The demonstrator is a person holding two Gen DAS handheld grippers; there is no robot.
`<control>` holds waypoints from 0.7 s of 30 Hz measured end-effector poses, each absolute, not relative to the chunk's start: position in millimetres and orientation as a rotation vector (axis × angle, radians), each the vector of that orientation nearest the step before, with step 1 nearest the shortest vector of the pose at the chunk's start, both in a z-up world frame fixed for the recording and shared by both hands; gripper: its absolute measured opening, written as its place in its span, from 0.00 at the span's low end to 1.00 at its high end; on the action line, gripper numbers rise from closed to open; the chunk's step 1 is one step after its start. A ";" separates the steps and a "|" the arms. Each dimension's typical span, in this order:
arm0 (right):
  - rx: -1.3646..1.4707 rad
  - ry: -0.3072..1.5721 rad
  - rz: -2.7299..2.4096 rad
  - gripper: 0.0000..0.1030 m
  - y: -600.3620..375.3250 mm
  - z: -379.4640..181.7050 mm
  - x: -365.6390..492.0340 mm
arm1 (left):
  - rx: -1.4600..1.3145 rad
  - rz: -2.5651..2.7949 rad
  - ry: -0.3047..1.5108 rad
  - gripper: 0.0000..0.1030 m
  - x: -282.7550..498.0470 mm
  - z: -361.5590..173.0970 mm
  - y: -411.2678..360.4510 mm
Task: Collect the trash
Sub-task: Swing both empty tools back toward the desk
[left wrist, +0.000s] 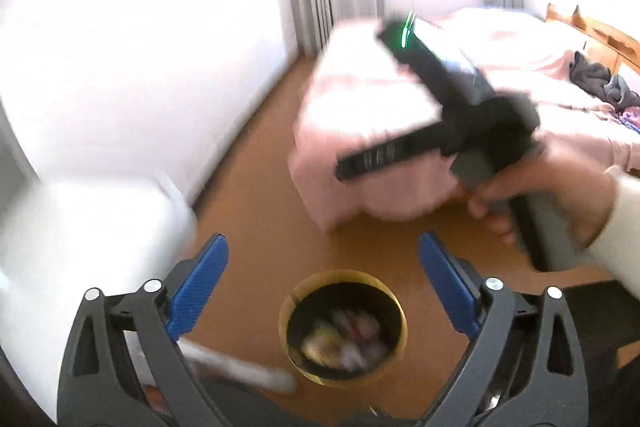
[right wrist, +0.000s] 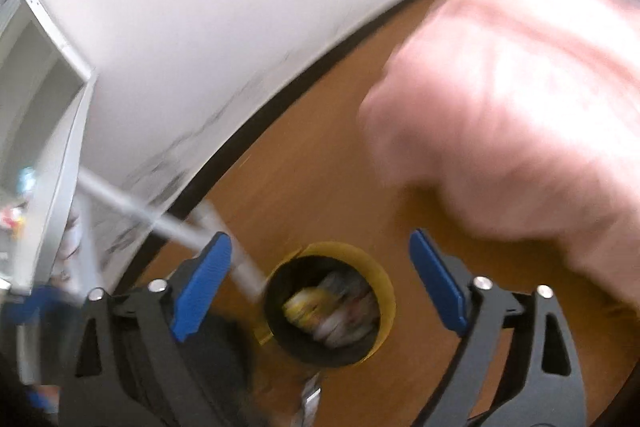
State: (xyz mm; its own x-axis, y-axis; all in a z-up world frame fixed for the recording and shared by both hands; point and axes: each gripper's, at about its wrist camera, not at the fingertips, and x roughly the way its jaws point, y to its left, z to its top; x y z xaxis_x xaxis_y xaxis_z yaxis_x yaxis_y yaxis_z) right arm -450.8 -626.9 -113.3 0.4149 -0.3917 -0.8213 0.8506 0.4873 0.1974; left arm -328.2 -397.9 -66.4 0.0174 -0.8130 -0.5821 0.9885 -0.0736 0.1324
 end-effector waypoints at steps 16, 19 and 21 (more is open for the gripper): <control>0.260 0.598 -0.642 0.93 -531.1 1.3 -326.3 | 0.262 -0.635 0.646 0.94 -56.8 -8.4 -205.3; 0.200 0.646 -0.516 0.93 -510.0 6.0 -274.7 | 0.218 -0.573 0.692 0.94 -23.7 -10.5 -177.0; 0.164 0.682 -0.427 0.93 -493.6 4.9 -240.7 | 0.204 -0.579 0.707 0.94 6.0 -16.7 -168.5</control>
